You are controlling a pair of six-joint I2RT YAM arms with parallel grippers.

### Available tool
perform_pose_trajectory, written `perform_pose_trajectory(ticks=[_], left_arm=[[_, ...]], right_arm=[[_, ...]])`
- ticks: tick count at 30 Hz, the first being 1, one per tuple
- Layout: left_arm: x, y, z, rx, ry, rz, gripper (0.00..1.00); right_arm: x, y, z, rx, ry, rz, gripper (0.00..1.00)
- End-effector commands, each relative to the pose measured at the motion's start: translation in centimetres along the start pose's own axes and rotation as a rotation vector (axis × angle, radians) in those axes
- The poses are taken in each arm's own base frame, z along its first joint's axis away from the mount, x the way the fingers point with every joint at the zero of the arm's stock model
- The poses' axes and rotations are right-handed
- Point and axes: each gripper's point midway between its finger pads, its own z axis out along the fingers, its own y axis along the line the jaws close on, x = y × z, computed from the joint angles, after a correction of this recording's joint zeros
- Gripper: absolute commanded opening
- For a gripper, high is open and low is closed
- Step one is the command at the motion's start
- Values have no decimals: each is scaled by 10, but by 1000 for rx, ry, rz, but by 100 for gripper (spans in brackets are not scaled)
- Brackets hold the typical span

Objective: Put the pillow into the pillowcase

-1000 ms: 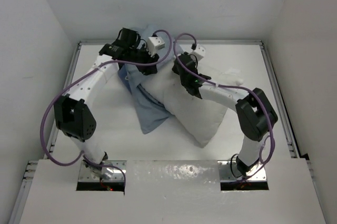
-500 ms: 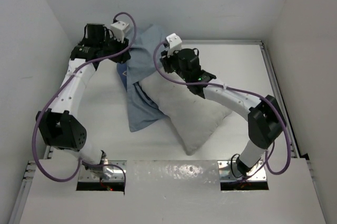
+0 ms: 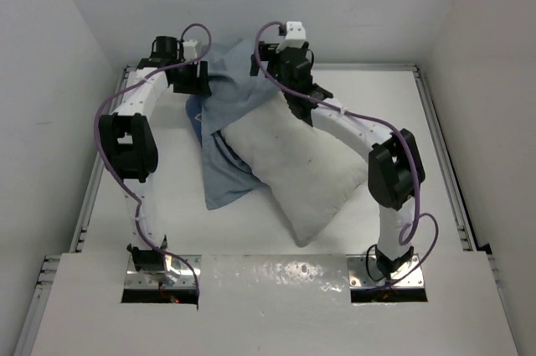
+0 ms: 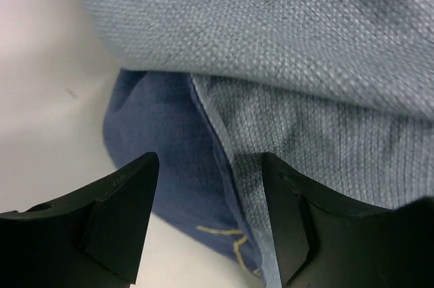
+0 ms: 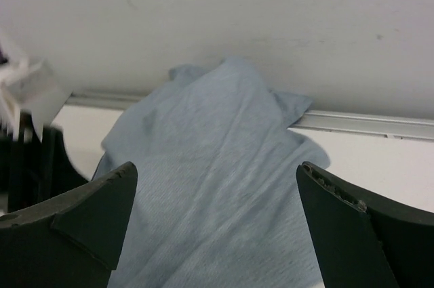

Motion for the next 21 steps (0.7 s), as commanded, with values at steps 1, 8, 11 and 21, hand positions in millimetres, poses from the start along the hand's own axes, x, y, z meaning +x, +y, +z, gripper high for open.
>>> perform_pose_trajectory(ticks=[1, 8, 11, 21], left_arm=[[-39, -18, -11, 68, -110, 6, 61], [-42, -24, 4, 125, -132, -8, 50], [-31, -22, 14, 137, -102, -15, 32], [-50, -32, -2, 188, -150, 49, 0]], right_arm=[[-8, -39, 21, 86, 2, 178, 99], [84, -36, 13, -19, 250, 230, 99], [121, -30, 4, -63, 350, 272, 99], [78, -19, 12, -232, 310, 483, 0]])
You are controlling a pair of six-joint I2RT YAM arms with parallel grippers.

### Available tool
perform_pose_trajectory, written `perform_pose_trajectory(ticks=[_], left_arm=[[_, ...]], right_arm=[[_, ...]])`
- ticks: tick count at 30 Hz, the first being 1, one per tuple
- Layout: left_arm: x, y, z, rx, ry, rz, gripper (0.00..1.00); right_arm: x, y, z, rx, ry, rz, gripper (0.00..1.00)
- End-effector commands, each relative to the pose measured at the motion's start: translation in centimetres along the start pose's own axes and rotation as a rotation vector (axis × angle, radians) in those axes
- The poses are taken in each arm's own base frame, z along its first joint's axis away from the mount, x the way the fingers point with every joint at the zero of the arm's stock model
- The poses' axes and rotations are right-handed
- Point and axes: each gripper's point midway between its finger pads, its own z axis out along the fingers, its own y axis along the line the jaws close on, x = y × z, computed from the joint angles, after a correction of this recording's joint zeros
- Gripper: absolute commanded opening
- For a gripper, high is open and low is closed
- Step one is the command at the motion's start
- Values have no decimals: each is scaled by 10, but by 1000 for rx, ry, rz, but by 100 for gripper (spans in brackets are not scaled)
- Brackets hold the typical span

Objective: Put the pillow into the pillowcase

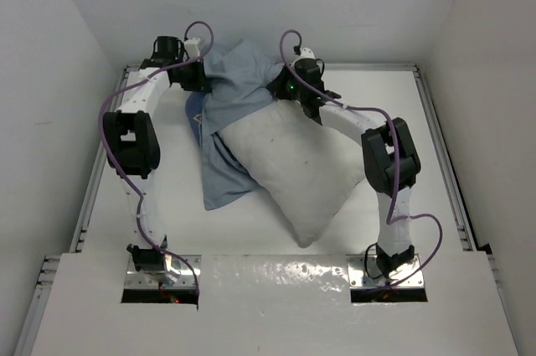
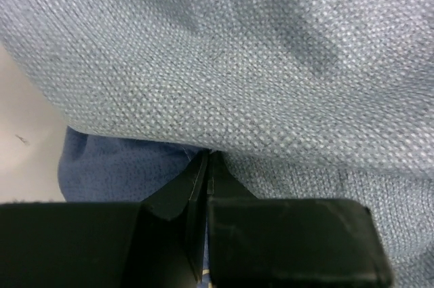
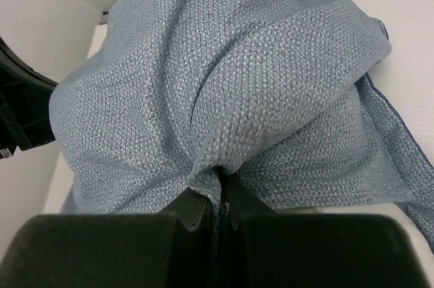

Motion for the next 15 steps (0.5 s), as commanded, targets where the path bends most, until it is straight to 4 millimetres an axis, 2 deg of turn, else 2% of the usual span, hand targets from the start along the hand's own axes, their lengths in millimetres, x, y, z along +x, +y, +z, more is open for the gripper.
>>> perform_pose_trajectory(ticks=[1, 2, 3, 4, 5, 6, 7, 8, 9, 11, 12, 13, 14, 15], left_arm=[[-57, -20, -33, 19, -146, 129, 0], [-78, -26, -55, -9, -204, 169, 0], [-101, -35, -75, -19, -270, 211, 0], [-126, -51, -107, -23, -355, 278, 0], [-144, -64, -130, -21, -418, 321, 0], [-156, -77, -152, -16, -475, 373, 0], [-181, -104, -198, -9, -586, 458, 0], [-194, -120, -223, 2, -635, 491, 0], [-188, -127, -232, 16, -595, 496, 0], [-197, -152, -266, 48, -655, 565, 0], [-195, -164, -283, 63, -676, 582, 0], [-189, -166, -281, 81, -658, 572, 0], [-181, -166, -277, 95, -630, 557, 0], [-170, -165, -270, 119, -593, 531, 0]], right_arm=[[-50, 20, -17, -114, -98, 125, 0], [-71, 20, -34, -117, -152, 166, 0], [-94, 10, -45, -104, -214, 185, 0], [-123, 13, -67, -99, -305, 190, 0], [-143, 8, -81, -85, -359, 185, 0], [-158, 13, -94, -96, -406, 167, 0], [-184, 31, -120, -126, -480, 110, 0], [-193, 39, -132, -141, -503, 85, 0], [-203, 50, -144, -175, -529, 68, 0], [-217, 76, -172, -241, -563, 28, 0], [-217, 79, -180, -243, -570, 7, 0], [-216, 83, -186, -250, -575, -1, 0], [-221, 89, -202, -262, -598, -9, 0], [-213, 84, -201, -249, -584, -11, 0]])
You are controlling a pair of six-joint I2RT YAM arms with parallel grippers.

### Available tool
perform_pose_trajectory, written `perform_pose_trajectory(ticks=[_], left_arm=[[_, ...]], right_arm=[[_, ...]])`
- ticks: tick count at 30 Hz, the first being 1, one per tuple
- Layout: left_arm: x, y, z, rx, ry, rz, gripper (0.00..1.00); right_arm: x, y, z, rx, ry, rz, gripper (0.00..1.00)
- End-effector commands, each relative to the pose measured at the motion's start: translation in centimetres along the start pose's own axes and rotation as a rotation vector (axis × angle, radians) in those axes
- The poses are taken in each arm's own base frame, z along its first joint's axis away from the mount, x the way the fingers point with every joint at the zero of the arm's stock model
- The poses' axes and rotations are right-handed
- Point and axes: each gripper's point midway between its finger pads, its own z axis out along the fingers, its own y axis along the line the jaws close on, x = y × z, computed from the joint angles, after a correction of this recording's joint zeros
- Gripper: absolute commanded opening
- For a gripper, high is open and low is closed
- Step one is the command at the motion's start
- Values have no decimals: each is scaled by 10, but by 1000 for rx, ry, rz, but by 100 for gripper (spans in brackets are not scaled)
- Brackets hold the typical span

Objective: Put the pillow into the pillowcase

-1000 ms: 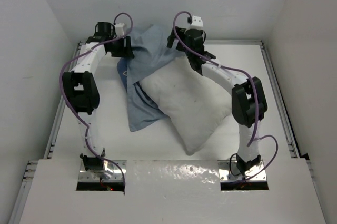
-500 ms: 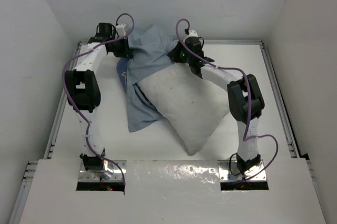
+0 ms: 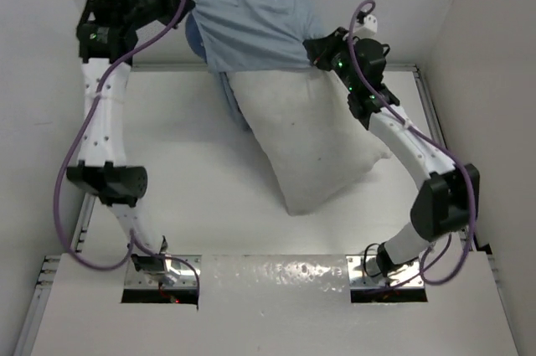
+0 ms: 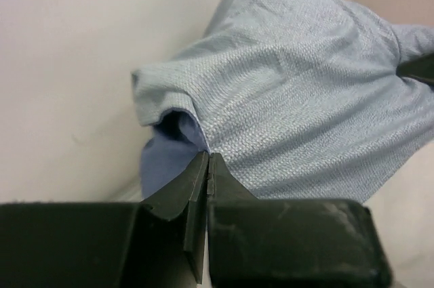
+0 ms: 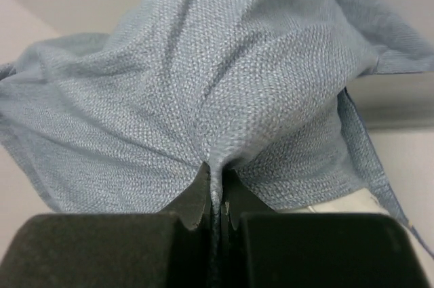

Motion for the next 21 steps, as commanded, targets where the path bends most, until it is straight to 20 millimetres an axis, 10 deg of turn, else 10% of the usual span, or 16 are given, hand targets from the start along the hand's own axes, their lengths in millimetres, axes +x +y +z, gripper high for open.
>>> perform_pose_trajectory(ticks=[1, 9, 12, 16, 17, 21], left_arm=[[26, -27, -22, 77, 70, -42, 0], [242, 25, -24, -18, 386, -459, 0], [296, 29, -20, -1, 513, -499, 0], [338, 46, -7, -30, 585, -494, 0], [348, 48, -8, -37, 622, -496, 3], [371, 48, -17, -22, 712, -510, 21]], right_arm=[[-60, 59, -34, -161, -182, -57, 0], [32, 8, -20, -32, 28, 117, 0], [58, -5, 6, -2, 113, 129, 0], [90, -26, 43, 57, 298, -44, 64], [62, -13, 56, 52, 262, -104, 73], [57, -17, 49, 84, 300, -372, 92]])
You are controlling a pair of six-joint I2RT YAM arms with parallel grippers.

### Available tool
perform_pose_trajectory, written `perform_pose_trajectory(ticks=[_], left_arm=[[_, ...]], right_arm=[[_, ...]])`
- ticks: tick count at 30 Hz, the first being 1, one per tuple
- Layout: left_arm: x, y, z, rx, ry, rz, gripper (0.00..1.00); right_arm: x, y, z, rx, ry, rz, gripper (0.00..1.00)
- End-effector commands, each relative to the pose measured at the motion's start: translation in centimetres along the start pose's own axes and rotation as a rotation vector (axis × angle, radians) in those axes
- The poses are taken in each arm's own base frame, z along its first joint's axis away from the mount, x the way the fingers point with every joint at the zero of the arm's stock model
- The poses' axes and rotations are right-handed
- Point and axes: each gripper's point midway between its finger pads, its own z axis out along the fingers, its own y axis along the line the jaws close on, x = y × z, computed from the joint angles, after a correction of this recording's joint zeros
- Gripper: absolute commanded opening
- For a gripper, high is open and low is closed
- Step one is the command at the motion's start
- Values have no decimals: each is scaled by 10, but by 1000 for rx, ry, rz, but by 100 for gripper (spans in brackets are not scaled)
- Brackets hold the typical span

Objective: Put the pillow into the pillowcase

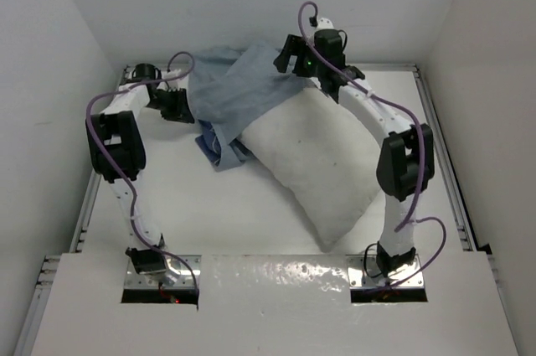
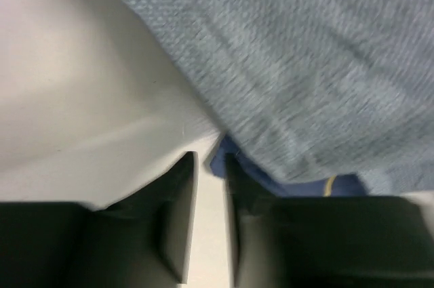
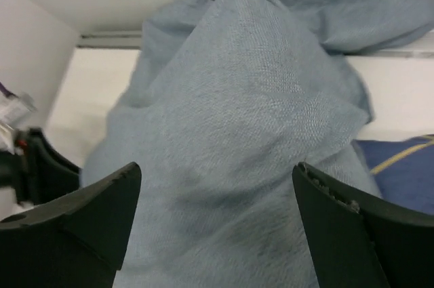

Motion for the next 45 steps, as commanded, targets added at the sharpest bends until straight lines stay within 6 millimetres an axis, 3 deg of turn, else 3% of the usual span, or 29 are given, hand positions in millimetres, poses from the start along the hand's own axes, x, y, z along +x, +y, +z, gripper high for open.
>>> perform_pose_trajectory(ticks=[1, 2, 3, 4, 5, 6, 8, 9, 10, 11, 12, 13, 15, 16, 20, 26, 27, 29, 30, 31, 32, 34, 35, 36, 38, 39, 42, 43, 45], left_arm=[[-31, -9, -40, -20, -82, 114, 27], [-39, -24, -55, -4, -129, 140, 39], [-33, -29, -58, 5, -131, 132, 45], [-36, -37, -68, 7, -158, 123, 52], [-46, -52, -87, 4, -215, 154, 54], [-41, -58, -91, 13, -219, 149, 55], [-43, -79, -114, 4, -273, 187, 55], [-25, -89, -101, 13, -233, 189, 54], [-19, -95, -99, 1, -231, 204, 54], [5, -110, -83, -4, -175, 226, 54], [19, -116, -73, -4, -141, 240, 55], [42, -130, -54, 9, -85, 274, 59], [57, -135, -40, 5, -65, 273, 66], [55, -136, -35, -2, -86, 259, 72], [69, -118, -15, -54, -65, 181, 75], [87, -125, 24, 2, -13, 127, 77], [83, -127, 28, 12, -36, 121, 76], [92, -130, 41, 51, -14, 96, 71], [93, -130, 45, 61, -11, 86, 60], [100, -127, 53, 64, 16, 72, 55], [104, -124, 57, 62, 29, 65, 42], [110, -120, 64, 69, 51, 54, 29], [109, -122, 65, 83, 48, 50, 11], [101, -127, 61, 114, 35, 49, 1], [83, -134, 49, 144, 1, 58, 0], [61, -147, 33, 178, -42, 102, 0], [26, -178, -7, 243, -138, 254, 0], [8, -189, -22, 262, -186, 311, 0], [-7, -212, -47, 330, -225, 433, 0]], right_arm=[[-68, 47, -63, -33, -156, -284, 91], [-42, 43, -66, -35, -120, -389, 88], [-4, 55, -61, -66, -53, -457, 63], [-32, 81, -92, -95, -175, -505, 37], [-5, 76, -94, -84, -134, -595, 16], [16, 95, -100, -119, -116, -655, 1], [43, 100, -113, -138, -83, -747, 0], [60, 108, -118, -158, -63, -773, 5], [79, 100, -117, -155, -31, -781, 43], [88, 102, -119, -154, -27, -786, 63], [97, 96, -119, -130, -16, -798, 74], [117, 80, -117, -64, 21, -844, 91], [134, 65, -115, 8, 39, -891, 99], [147, 55, -114, 32, 52, -913, 99], [174, 38, -113, 57, 38, -942, 99], [199, 33, -88, 59, 67, -924, 98], [211, 26, -81, 75, 104, -924, 93], [209, 33, -70, 89, 108, -875, 71], [214, 33, -67, 85, 133, -869, 36], [213, 42, -60, 70, 125, -825, 11], [212, 48, -57, 60, 111, -785, 0], [202, 66, -49, 16, 82, -708, 0], [195, 74, -46, -5, 68, -674, 0], [175, 96, -43, -40, 21, -602, 0], [149, 121, -39, -104, -38, -517, 0], [119, 146, -40, -146, -119, -425, 0], [56, 188, -47, -248, -302, -207, 0], [41, 194, -49, -267, -350, -161, 0], [8, 212, -56, -313, -464, -50, 0]])
